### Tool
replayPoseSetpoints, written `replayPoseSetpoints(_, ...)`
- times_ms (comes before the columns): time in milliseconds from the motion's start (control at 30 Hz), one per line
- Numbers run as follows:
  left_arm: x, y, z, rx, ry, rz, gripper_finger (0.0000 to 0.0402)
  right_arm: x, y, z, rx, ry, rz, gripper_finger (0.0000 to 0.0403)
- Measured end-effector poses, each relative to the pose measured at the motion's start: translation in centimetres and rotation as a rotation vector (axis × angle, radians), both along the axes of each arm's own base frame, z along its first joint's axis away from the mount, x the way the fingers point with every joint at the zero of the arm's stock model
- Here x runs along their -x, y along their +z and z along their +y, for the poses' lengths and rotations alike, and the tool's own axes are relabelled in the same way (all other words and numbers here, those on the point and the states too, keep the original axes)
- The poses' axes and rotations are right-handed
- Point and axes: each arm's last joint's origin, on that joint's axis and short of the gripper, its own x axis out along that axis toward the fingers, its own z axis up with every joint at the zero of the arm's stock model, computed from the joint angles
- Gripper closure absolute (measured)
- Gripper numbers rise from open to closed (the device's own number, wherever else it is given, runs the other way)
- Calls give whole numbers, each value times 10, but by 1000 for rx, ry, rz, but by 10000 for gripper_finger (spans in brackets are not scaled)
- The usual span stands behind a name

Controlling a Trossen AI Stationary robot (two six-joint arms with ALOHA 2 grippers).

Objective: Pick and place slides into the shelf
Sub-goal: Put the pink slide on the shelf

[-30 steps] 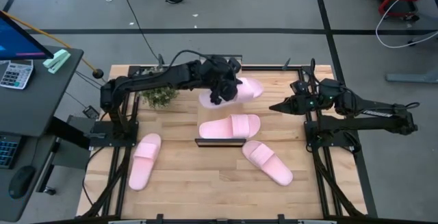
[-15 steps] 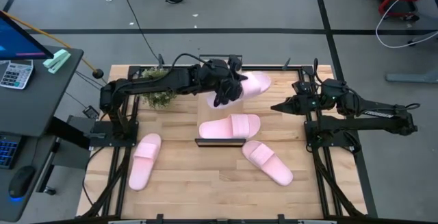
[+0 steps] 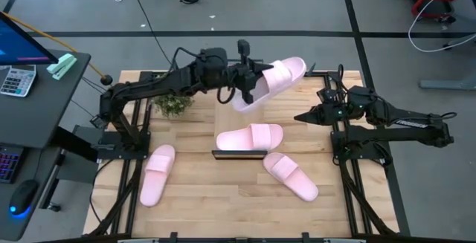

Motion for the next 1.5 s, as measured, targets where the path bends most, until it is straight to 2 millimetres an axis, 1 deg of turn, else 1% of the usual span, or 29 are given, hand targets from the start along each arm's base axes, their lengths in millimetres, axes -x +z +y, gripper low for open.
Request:
replayPoseSetpoints(100,1,4,-3,-6,-17,-27,391,0,0,0,6,-8,-1,282)
replayPoseSetpoints(167,6,11,-8,-13,-44,-63,391,0,0,-1,10,-12,0,282)
replayPoseSetpoints(233,9,26,-15,-38,-64,-187,391,0,0,-2,11,-25,1,282)
replayPoseSetpoints(333,15,46,-18,-48,-49,-389,391,1,0,-6,12,-64,2,282)
replayPoseSetpoints(433,19,56,-16,-34,-11,-523,391,1,0,-9,13,-90,0,282)
replayPoseSetpoints(533,21,59,-16,-15,30,-568,391,2,0,-10,12,-104,-1,282)
replayPoseSetpoints(600,20,60,-20,-20,29,-584,391,2,0,-11,12,-108,-1,282)
replayPoseSetpoints(733,16,62,-37,-92,11,-701,391,2,0,-12,7,-117,-1,282)
replayPoseSetpoints(833,12,60,-52,-168,17,-716,391,2,0,-12,-5,-119,-1,282)
replayPoseSetpoints(867,10,58,-56,-185,19,-696,391,2,0,-12,-7,-119,0,282)
replayPoseSetpoints(933,6,46,-60,-196,7,-668,391,2,0,-12,-6,-119,-1,282)
replayPoseSetpoints(1000,3,26,-60,-145,-1,-683,391,2,0,-12,-6,-119,-1,282)
replayPoseSetpoints(1067,5,6,-59,-97,35,-724,391,2,0,-12,-5,-120,-1,282)
replayPoseSetpoints(1100,10,-3,-56,-68,70,-768,391,2,0,-12,-5,-120,-1,282)
replayPoseSetpoints(1167,27,-13,-53,-51,141,-846,391,2,0,-12,-6,-120,0,282)
replayPoseSetpoints(1233,43,-19,-50,-67,159,-855,391,2,0,-12,-6,-120,-1,282)
replayPoseSetpoints(1300,53,-29,-47,-49,130,-789,391,2,0,-12,-6,-124,1,282)
replayPoseSetpoints(1400,57,-51,-41,-24,70,-574,391,2,0,-13,-4,-145,2,282)
replayPoseSetpoints(1500,65,-67,-36,-60,52,-404,391,2,0,-13,-2,-161,2,282)
